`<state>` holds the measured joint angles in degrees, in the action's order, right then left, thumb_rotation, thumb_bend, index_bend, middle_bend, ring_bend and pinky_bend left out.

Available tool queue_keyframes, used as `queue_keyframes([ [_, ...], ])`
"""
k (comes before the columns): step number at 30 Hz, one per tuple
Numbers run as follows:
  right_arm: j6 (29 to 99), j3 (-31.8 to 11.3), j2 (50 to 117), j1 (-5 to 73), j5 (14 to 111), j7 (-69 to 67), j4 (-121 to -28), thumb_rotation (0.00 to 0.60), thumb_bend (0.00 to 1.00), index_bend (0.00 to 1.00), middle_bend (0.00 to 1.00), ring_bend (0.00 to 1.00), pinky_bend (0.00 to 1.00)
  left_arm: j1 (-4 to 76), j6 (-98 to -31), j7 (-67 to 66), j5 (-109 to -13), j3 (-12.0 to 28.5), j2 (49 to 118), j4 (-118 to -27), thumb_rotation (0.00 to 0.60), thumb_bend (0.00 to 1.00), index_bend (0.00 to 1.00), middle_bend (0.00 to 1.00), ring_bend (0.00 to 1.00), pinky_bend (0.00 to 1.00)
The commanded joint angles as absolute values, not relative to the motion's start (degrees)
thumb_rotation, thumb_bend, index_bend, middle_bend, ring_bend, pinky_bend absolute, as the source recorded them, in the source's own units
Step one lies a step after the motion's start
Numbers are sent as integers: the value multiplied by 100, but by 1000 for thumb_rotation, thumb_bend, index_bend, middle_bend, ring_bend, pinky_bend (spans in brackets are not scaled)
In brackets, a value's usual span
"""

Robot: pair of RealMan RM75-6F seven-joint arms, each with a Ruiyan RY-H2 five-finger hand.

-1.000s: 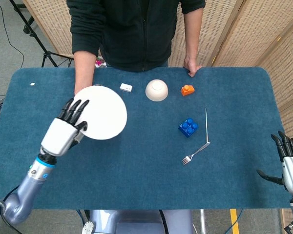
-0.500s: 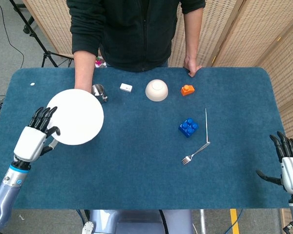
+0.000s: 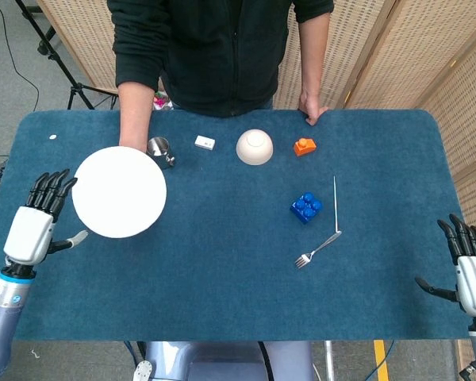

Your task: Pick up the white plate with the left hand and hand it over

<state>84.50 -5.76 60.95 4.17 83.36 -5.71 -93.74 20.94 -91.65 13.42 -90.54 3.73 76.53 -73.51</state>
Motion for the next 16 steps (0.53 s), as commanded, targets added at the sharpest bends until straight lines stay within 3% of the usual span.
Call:
queue_keyframes([
  [1,8445,-573,6089,417,8341,-579,-9379,600,0,0,0,0,0,1854,-9429,1651,-8989,422,7266,-7762,600,46,0,0,0,0],
  [5,8462,-566,6083,417,8376,-582,-9395,600,0,0,0,0,0,1448,-9711,1694,-8731,412,6925,-8113,600,77,0,0,0,0],
  [9,8512,-557,6083,406,8430,-578,-9407,600,0,0,0,0,0,1030,-9474,1059,-8179,190,6795,-8459,600,147,0,0,0,0],
  [16,8641,-541,6047,361,8539,-636,-9453,600,0,0,0,0,0,686,-9225,685,-7878,-34,6562,-9132,600,149,0,0,0,0],
])
